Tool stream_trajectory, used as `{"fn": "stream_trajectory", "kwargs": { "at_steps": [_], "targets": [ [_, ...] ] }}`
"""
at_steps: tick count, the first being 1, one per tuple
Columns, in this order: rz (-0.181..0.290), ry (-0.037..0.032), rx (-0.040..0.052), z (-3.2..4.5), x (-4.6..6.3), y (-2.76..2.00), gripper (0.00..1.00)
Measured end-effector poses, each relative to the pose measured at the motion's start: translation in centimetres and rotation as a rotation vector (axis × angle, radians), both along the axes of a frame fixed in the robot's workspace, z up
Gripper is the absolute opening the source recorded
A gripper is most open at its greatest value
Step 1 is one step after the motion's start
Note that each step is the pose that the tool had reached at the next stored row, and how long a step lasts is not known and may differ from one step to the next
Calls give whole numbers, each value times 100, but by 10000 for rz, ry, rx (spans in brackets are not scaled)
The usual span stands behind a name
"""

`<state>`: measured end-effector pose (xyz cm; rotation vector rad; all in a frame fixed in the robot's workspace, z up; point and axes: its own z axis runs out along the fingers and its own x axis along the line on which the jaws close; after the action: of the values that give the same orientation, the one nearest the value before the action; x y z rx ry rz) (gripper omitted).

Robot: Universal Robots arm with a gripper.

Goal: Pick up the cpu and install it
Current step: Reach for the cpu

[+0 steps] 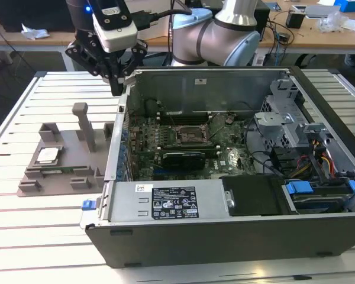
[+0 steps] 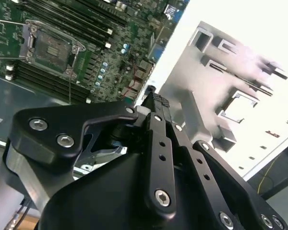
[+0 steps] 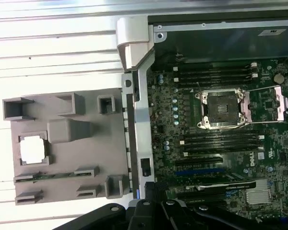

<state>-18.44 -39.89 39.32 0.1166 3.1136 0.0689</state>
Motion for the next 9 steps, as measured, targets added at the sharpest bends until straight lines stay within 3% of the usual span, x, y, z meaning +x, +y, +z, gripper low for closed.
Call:
{"fn": "stream_trajectory", "kwargs": {
  "at_steps": [9],
  "targets": [
    [1,0,0,0,-232,0,11]
  ]
}}
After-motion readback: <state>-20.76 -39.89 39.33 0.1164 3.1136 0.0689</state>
